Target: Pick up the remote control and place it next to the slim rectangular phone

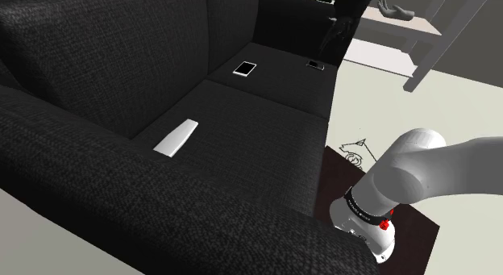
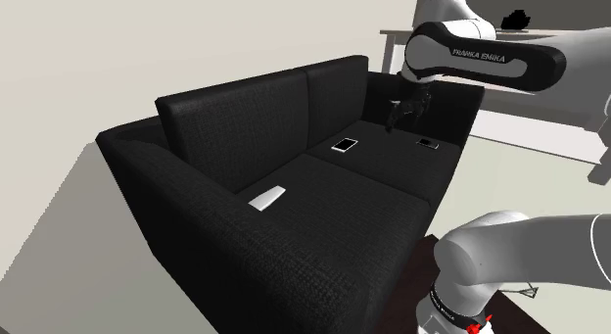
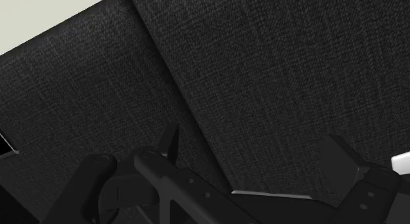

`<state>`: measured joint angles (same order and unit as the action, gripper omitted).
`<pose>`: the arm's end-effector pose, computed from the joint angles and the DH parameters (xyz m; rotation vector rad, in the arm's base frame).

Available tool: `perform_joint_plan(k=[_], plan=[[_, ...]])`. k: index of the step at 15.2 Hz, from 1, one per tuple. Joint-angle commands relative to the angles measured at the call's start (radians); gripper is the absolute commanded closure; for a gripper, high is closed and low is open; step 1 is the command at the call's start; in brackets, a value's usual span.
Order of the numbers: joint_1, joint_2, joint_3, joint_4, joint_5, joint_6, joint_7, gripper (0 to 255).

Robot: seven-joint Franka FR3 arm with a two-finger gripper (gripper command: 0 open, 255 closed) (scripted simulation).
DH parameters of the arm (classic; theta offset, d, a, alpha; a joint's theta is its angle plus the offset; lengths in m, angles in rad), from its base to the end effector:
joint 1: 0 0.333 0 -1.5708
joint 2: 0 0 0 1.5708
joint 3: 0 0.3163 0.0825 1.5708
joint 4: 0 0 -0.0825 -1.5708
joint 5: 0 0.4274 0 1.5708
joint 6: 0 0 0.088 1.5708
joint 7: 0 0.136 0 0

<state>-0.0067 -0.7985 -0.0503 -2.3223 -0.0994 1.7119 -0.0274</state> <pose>0.3648 -0.0370 0.5979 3.0585 -0.0200 0.2839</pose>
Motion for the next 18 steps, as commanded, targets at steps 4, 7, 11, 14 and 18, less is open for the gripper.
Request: perform_joint_plan(k=[4, 7, 11, 14, 18], plan=[[-0.004, -0.006, 0.074, -0.053, 0.041, 0.028, 0.133, 0], [-0.006, 0.005, 0.149, -0.091, 0.086, 0.060, 0.266, 0], [-0.008, 0.049, 0.252, -0.115, 0.146, 0.110, 0.444, 0], [-0.013, 0.104, 0.330, -0.115, 0.186, 0.152, 0.577, 0], [-0.028, 0.203, 0.434, -0.089, 0.225, 0.213, 0.755, 0]])
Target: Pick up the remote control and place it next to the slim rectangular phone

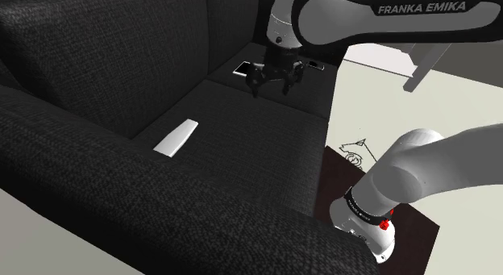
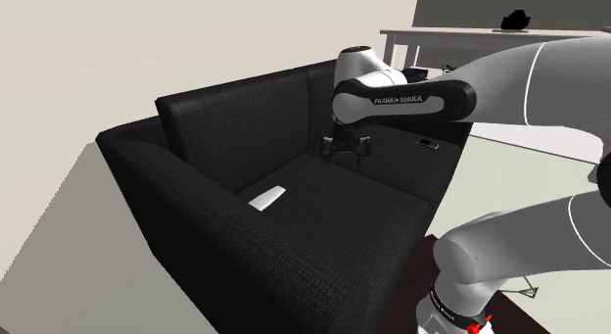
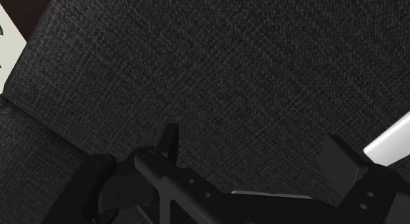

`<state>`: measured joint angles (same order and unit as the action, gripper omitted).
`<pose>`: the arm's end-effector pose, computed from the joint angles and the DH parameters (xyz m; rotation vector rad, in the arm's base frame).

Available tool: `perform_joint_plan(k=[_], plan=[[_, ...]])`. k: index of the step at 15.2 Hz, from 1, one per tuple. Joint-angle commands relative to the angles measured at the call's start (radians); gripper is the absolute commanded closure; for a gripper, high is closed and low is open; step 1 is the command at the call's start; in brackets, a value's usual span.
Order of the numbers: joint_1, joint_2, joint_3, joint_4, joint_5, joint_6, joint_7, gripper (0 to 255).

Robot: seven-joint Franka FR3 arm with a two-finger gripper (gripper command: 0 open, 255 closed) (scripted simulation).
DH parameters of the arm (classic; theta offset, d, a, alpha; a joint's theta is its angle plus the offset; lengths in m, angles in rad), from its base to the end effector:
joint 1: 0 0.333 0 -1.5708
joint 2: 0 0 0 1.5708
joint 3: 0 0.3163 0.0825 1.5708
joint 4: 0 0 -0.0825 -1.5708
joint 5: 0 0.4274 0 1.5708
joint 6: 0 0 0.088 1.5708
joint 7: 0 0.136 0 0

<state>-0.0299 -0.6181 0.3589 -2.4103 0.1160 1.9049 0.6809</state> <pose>0.4005 0.1538 0.4820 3.0173 -0.6733 0.1831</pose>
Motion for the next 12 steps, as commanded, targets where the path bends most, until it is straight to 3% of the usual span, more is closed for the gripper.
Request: perform_joint_plan(k=[1, 7, 12], plan=[[-0.010, 0.051, 0.051, 0.010, 0.016, 0.035, 0.092, 0], [-0.062, 0.260, 0.206, 0.110, 0.006, 0.125, 0.373, 0], [-0.106, 0.482, 0.321, 0.235, -0.087, 0.182, 0.638, 0]])
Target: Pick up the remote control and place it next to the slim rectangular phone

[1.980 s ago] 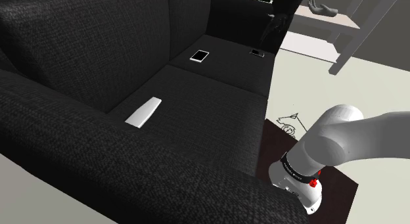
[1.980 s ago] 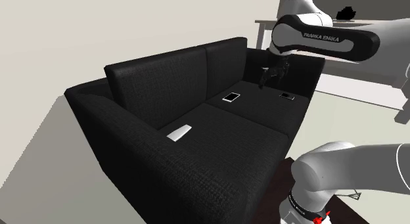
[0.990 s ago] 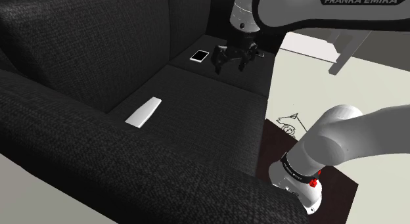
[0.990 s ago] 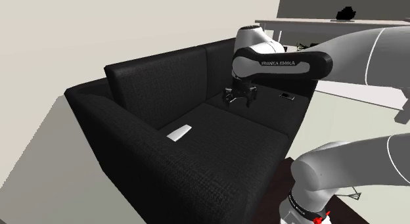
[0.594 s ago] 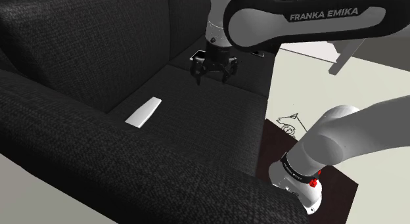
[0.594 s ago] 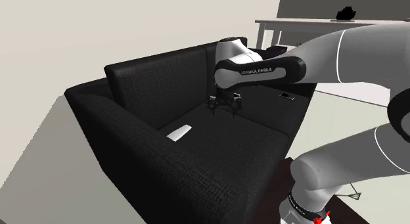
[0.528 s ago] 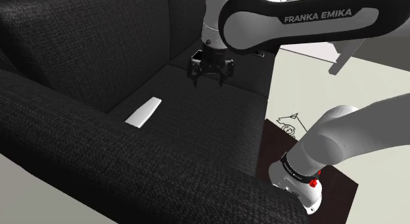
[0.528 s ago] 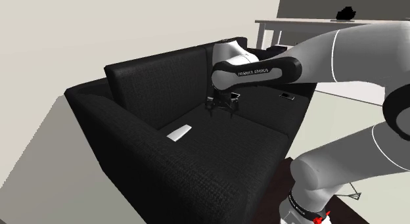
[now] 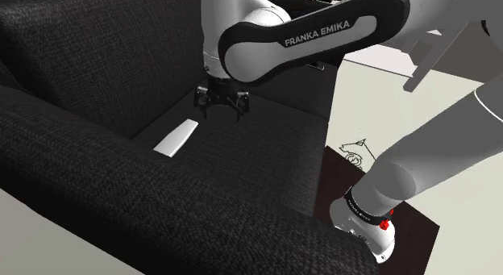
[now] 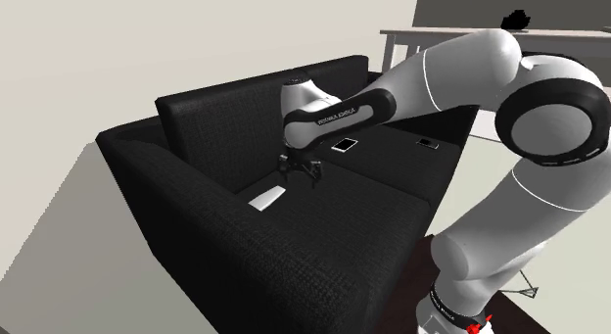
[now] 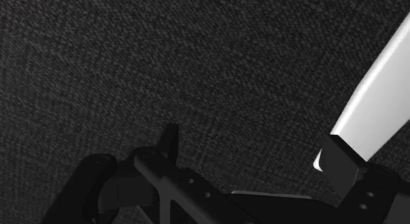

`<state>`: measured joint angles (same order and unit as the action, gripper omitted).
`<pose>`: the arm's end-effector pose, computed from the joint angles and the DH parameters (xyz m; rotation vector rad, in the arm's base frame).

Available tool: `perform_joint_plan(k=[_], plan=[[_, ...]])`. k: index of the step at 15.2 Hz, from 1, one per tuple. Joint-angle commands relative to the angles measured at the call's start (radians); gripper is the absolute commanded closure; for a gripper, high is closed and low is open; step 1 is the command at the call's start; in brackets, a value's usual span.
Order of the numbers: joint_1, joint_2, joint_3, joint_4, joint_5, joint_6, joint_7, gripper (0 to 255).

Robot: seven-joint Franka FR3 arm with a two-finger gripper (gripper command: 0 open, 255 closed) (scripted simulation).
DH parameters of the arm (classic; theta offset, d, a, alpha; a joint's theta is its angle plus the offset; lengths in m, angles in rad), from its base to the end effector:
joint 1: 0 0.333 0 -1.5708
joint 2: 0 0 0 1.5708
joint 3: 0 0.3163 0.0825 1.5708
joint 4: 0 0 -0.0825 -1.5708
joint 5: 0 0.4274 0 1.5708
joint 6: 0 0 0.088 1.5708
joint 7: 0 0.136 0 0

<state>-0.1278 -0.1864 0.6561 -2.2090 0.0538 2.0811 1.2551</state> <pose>0.4645 0.2787 0.3948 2.8931 -1.1553 0.1013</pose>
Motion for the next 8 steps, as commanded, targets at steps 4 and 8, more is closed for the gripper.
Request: perform_joint_plan(k=[4, 8], plan=[[-0.002, 0.258, 0.070, 0.163, -0.159, 0.025, 0.293, 0], [0.067, 0.463, 0.048, 0.319, -0.286, 0.014, 0.494, 0]])
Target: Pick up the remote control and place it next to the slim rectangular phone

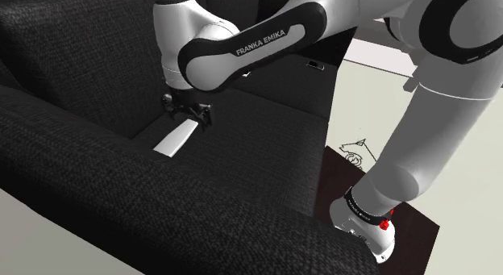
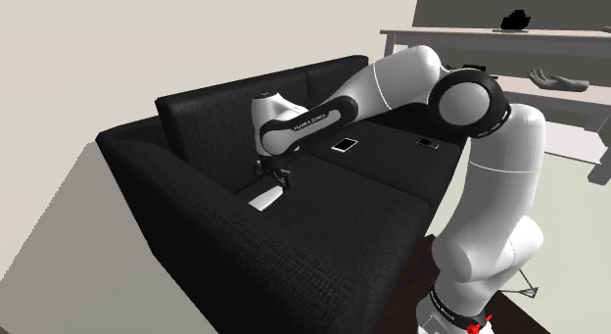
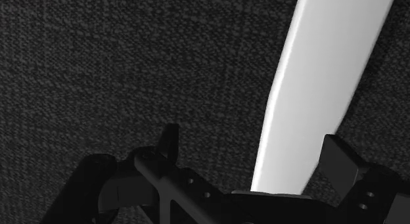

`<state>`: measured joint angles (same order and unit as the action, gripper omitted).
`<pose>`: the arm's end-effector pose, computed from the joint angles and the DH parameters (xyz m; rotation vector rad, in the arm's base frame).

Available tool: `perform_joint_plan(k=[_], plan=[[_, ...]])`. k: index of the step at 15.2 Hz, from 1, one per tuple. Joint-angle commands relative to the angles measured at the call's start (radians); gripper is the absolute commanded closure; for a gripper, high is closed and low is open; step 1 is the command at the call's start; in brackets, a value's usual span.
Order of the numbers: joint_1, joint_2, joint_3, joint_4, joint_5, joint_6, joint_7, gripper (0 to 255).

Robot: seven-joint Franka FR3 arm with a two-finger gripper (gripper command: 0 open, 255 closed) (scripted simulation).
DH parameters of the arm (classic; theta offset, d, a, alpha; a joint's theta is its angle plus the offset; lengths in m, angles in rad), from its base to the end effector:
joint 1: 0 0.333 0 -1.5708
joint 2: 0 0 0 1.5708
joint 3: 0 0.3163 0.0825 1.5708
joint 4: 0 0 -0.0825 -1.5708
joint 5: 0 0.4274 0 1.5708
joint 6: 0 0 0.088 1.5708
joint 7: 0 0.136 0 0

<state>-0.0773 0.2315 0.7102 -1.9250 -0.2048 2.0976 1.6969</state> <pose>0.5273 0.3549 0.3471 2.7694 -1.4667 0.0406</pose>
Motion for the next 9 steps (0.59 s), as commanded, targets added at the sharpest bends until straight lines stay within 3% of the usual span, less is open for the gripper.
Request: perform_joint_plan(k=[1, 4, 9], plan=[[0.040, 0.092, -0.019, 0.078, -0.052, -0.009, 0.093, 0], [0.110, 0.228, -0.062, 0.215, -0.108, -0.031, 0.198, 0], [0.120, 0.258, -0.078, 0.189, -0.131, 0.021, 0.212, 0]])
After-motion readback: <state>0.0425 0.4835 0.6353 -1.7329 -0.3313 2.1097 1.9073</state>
